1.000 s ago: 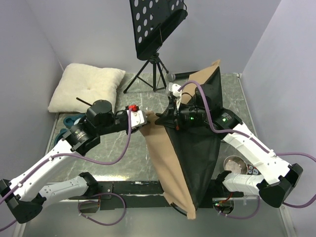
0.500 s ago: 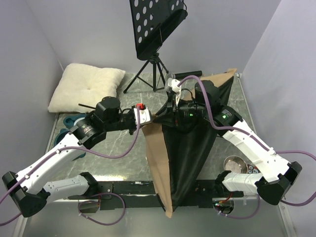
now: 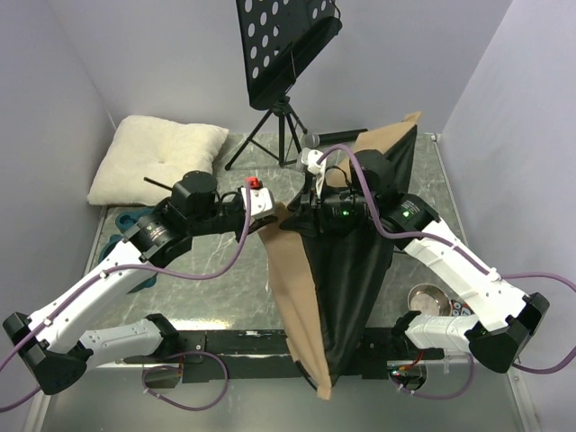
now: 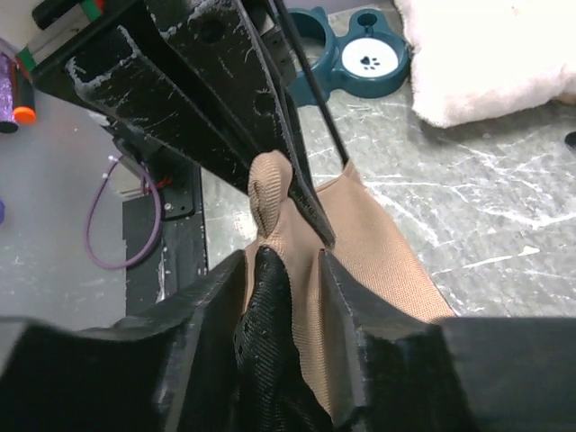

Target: Set up the pet tent

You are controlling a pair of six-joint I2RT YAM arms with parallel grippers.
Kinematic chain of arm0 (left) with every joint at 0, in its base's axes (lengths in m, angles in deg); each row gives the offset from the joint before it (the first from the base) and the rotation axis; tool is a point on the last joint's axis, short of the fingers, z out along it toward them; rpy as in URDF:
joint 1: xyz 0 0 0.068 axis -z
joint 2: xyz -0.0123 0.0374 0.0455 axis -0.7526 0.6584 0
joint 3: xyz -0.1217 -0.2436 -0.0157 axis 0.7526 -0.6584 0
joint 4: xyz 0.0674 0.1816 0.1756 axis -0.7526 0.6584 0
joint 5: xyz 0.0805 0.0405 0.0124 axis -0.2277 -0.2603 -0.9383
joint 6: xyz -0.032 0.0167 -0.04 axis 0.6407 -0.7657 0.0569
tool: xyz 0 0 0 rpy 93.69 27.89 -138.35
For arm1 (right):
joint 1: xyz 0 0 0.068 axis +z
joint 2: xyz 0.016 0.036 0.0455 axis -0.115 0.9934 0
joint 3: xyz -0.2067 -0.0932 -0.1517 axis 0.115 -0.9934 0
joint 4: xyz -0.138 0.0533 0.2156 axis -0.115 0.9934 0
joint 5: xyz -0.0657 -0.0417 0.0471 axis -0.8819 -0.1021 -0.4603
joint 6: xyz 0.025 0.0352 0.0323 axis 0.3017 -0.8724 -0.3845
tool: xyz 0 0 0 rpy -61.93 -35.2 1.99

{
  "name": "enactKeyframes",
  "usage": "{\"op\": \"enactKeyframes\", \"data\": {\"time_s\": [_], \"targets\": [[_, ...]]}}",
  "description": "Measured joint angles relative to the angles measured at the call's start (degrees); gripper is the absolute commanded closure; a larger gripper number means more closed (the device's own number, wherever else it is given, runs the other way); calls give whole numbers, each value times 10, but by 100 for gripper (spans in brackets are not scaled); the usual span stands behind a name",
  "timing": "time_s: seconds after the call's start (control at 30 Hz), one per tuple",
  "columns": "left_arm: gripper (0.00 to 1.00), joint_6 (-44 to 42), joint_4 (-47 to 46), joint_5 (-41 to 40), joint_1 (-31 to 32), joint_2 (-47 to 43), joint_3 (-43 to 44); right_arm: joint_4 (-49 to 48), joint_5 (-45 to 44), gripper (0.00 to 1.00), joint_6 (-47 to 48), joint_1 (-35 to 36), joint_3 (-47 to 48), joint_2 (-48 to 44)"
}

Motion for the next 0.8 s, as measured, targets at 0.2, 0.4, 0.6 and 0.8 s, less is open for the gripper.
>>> {"op": "enactKeyframes", "data": {"time_s": [0.2, 0.4, 0.6, 0.8], "targets": [[95, 21, 1, 9, -1, 2, 0, -20, -22, 100, 1, 2, -3, 2], [27, 40, 19, 35, -23, 3, 28, -27, 1, 100, -2, -6, -5, 10], [17, 162, -45, 157, -117, -52, 65, -27, 98, 100, -28, -72, -7, 9], [9, 316, -131, 204, -155, -61, 193, -27, 140, 100, -63, -96, -7, 7]]}}
